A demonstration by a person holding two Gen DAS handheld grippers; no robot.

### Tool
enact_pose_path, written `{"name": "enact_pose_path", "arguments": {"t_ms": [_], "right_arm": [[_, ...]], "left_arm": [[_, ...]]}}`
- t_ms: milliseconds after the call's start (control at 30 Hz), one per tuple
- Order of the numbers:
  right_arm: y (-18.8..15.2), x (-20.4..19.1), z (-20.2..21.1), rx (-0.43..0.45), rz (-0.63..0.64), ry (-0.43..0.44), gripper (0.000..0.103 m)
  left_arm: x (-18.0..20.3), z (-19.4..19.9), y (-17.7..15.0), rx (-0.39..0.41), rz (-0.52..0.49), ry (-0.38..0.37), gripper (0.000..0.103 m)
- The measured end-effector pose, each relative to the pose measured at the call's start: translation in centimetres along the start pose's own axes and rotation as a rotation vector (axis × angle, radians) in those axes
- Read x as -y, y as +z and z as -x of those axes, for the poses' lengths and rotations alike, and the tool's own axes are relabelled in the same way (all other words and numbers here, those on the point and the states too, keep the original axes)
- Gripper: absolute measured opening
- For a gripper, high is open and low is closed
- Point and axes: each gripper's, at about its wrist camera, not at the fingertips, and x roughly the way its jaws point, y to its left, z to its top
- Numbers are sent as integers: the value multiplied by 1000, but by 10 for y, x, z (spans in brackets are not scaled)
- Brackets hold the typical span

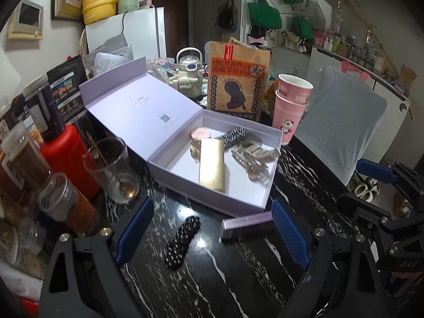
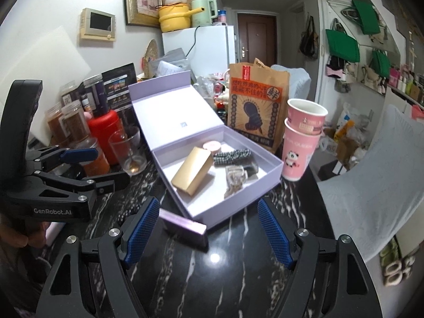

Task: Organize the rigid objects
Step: 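Withdraw both grippers and reach the left gripper to the purple box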

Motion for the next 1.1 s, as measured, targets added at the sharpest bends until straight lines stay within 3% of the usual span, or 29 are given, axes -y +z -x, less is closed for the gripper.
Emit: {"name": "enact_pose_path", "arguments": {"t_ms": [533, 700, 1100], "right_arm": [[-57, 14, 2, -36, -103, -15, 78], [-73, 21, -2, -43, -133, -14, 78], [-105, 38, -15, -84, -195, -12, 78]], "left_arm": [[13, -19, -45, -91, 26, -38, 91], [19, -27, -58, -117, 31, -81, 91], [32, -40, -76, -91, 73, -152, 91]]}}
